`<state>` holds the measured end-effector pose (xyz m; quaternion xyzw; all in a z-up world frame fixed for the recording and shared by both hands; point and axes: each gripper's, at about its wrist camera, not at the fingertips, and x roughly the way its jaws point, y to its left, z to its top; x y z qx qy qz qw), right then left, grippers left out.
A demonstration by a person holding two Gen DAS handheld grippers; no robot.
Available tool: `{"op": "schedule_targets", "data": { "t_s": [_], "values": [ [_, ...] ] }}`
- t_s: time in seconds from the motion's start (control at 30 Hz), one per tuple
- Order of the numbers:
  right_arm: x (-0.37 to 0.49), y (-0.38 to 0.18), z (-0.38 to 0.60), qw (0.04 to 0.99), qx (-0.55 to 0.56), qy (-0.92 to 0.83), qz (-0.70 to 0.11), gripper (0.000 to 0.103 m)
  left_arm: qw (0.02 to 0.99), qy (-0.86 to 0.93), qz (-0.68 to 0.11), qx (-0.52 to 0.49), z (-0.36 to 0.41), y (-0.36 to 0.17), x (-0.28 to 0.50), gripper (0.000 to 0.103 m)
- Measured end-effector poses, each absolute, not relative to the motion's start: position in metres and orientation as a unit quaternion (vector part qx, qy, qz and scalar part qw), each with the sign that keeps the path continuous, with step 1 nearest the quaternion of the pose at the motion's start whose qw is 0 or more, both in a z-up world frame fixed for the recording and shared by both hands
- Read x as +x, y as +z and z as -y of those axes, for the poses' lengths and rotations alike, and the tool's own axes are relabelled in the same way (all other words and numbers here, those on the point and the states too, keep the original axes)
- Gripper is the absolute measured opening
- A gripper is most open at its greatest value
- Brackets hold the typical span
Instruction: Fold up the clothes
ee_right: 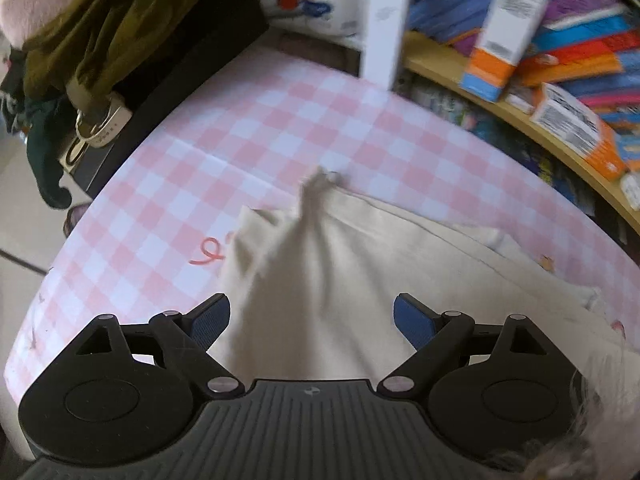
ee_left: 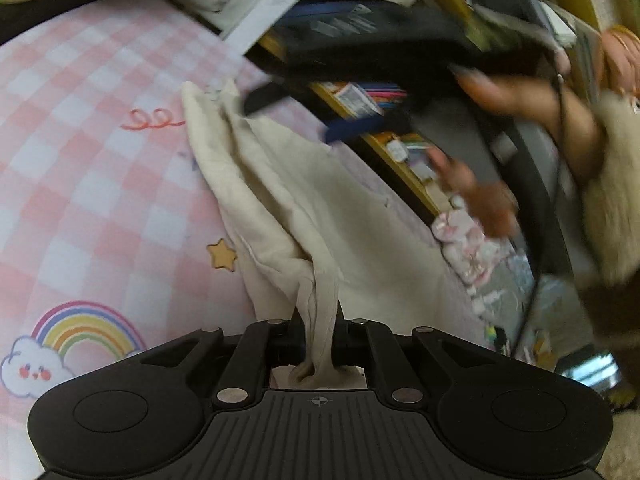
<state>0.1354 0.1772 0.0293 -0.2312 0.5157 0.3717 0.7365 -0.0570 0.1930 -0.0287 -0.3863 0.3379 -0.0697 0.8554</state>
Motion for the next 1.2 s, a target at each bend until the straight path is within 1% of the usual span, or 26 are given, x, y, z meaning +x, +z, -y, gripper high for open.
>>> {"op": "schedule_targets", "data": {
  "t_s": [0.23,0.4,0.43,0.47,0.5,0.53,0.57,0.67,1.0,1.2],
  "values": [
    [0.122,0.009,-0.228,0.706,-0.299,0.378,-0.519,0.088,0.863,-0.089,-0.34,-0.362,-0.187,-0.024,-0.052,0.008],
    [0.116,-0.009,-0.243,0.696,-0.347,0.361,-0.515,0.085,0.866,-0.099,-0.343,-0.351,-0.185,-0.022,-0.052,0.008],
    [0.117,-0.01,-0.242,0.697,-0.351,0.358,-0.513,0.075,0.867,-0.102,-0.342,-0.347,-0.185,-0.021,-0.052,0.008],
    [0.12,-0.01,-0.24,0.698,-0.353,0.355,-0.513,0.052,0.869,-0.104,-0.342,-0.342,-0.184,-0.02,-0.053,0.008],
    [0.123,-0.01,-0.238,0.698,-0.353,0.352,-0.514,0.038,0.871,-0.106,-0.341,-0.336,-0.183,-0.018,-0.053,0.008],
    [0.126,-0.009,-0.235,0.697,-0.349,0.351,-0.519,0.018,0.874,-0.108,-0.34,-0.331,-0.183,-0.016,-0.053,0.008],
    [0.129,-0.007,-0.232,0.696,-0.342,0.354,-0.522,0.013,0.876,-0.11,-0.339,-0.325,-0.182,-0.014,-0.053,0.008],
    [0.136,0.009,-0.218,0.704,-0.326,0.365,-0.514,0.008,0.886,-0.122,-0.33,-0.302,-0.177,-0.004,-0.054,0.008],
    [0.176,0.08,-0.13,0.757,-0.258,0.356,-0.484,0.007,0.903,-0.188,-0.301,-0.241,-0.134,0.03,-0.039,0.008],
    [0.197,0.109,-0.064,0.784,-0.231,0.34,-0.465,0.006,0.908,-0.217,-0.295,-0.205,-0.09,0.044,-0.023,0.008]
  ]
}}
